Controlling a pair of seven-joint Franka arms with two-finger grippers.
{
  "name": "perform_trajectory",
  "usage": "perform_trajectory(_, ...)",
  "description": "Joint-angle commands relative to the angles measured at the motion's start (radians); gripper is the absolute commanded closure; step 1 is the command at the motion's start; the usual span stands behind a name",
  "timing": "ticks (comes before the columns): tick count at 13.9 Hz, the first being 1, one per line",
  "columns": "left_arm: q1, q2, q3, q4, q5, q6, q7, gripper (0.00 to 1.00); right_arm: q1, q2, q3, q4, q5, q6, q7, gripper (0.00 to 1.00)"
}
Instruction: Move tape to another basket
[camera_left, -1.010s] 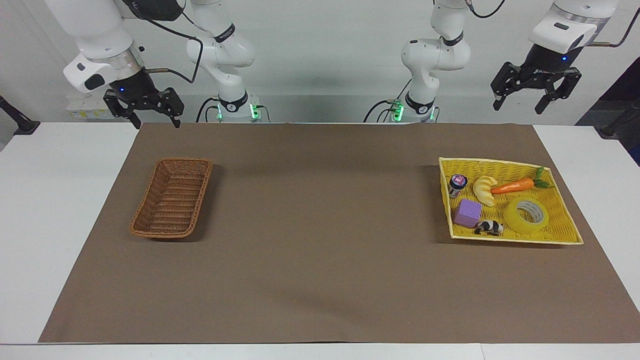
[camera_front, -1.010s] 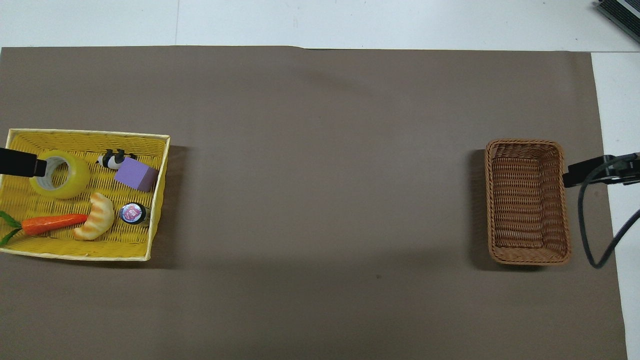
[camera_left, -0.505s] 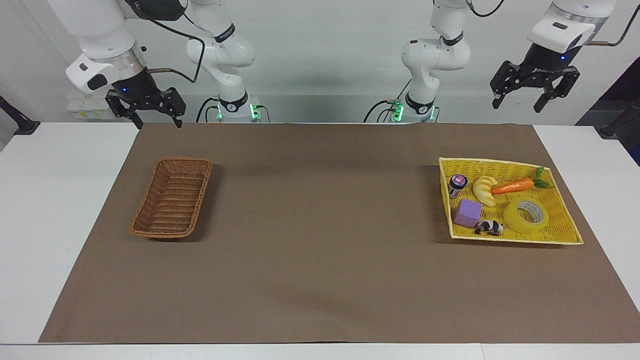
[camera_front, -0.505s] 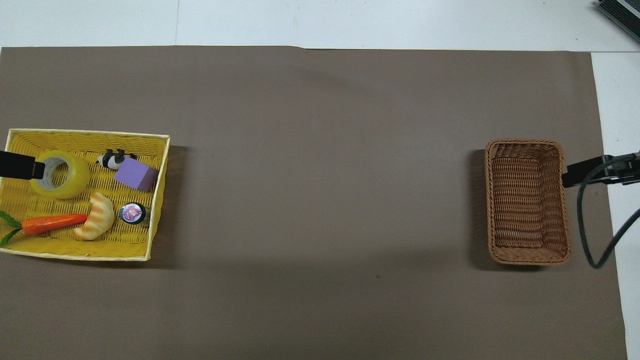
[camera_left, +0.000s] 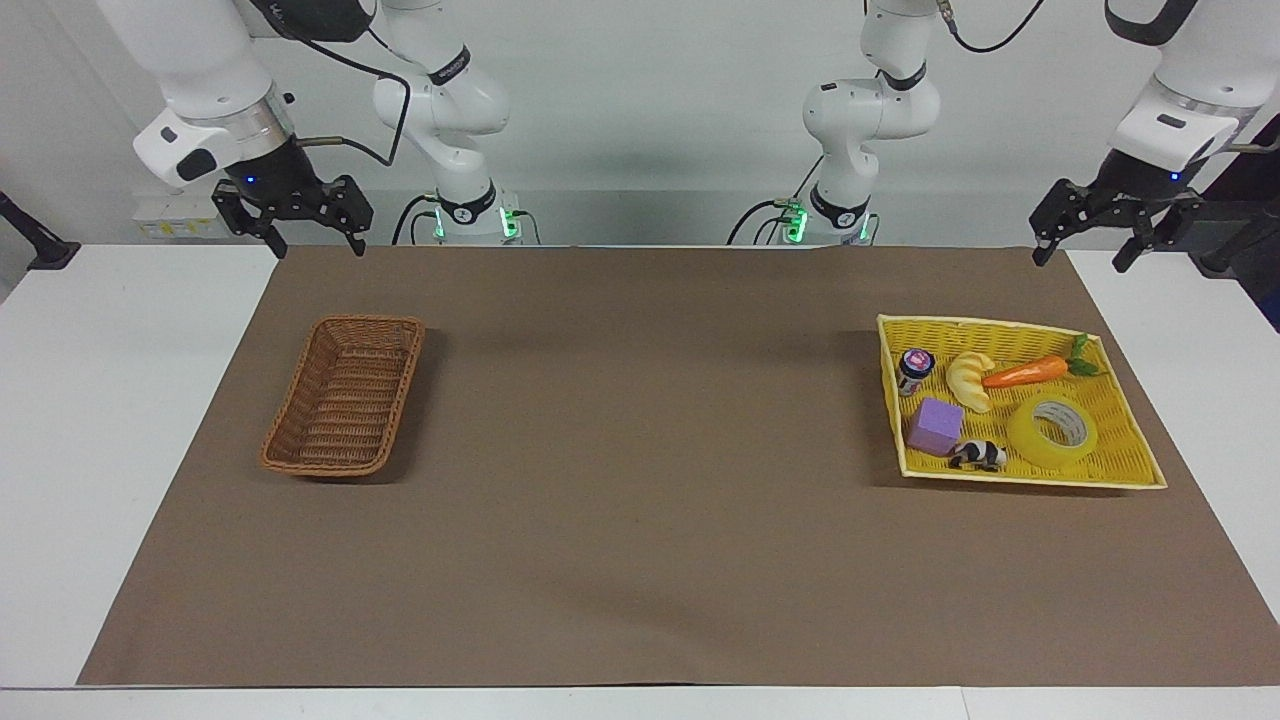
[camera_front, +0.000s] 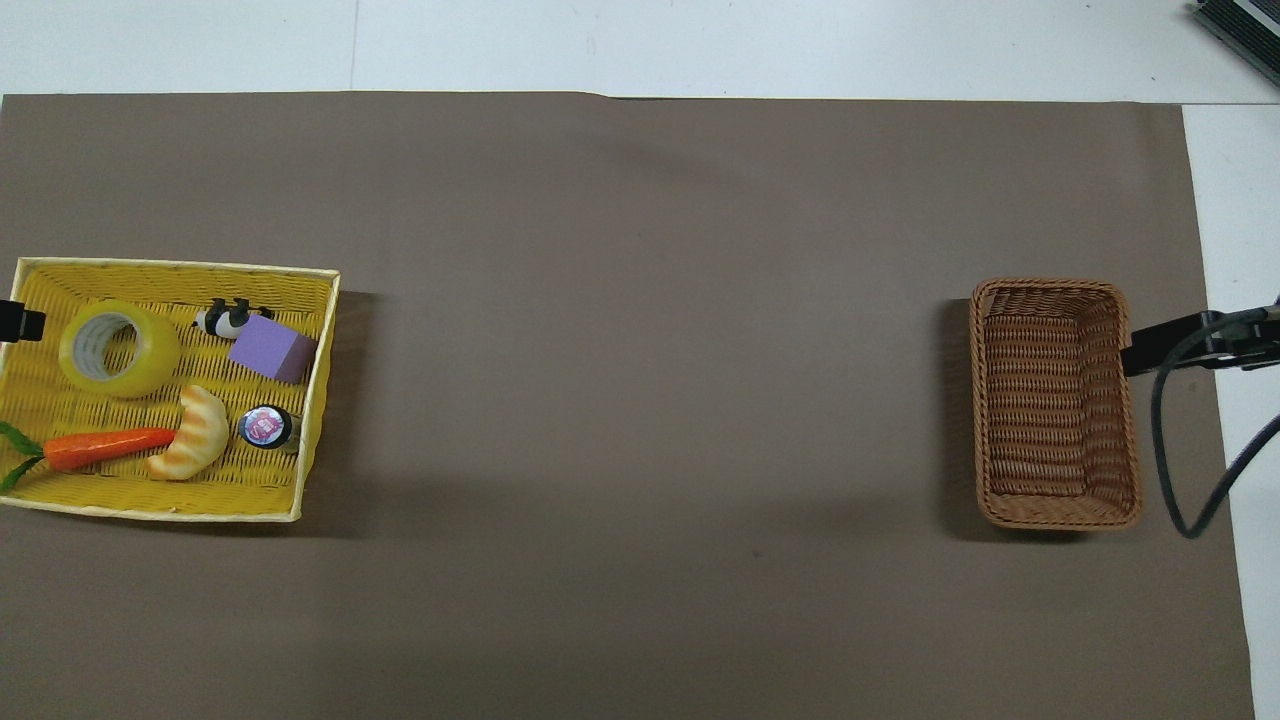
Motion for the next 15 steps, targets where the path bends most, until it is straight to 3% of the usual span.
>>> perform_trajectory(1, 0.056, -0.023, -0.008, -0.123, -0.015, 0.109, 0.090, 0.00, -0.004, -0.012, 0.010, -0.014, 0.002, 0.000, -0.014, 0.00)
perform_trajectory(5, 0.143, -0.007, -0.008, -0.261, -0.035, 0.298, 0.231, 0.00, -0.002, -0.012, 0.011, -0.017, 0.004, 0.000, -0.015, 0.00)
perform_trajectory(15, 0.332, 0.236, -0.008, -0.278, -0.202, 0.488, 0.445, 0.00, -0.008, -0.014, 0.010, -0.019, 0.002, 0.000, -0.015, 0.00)
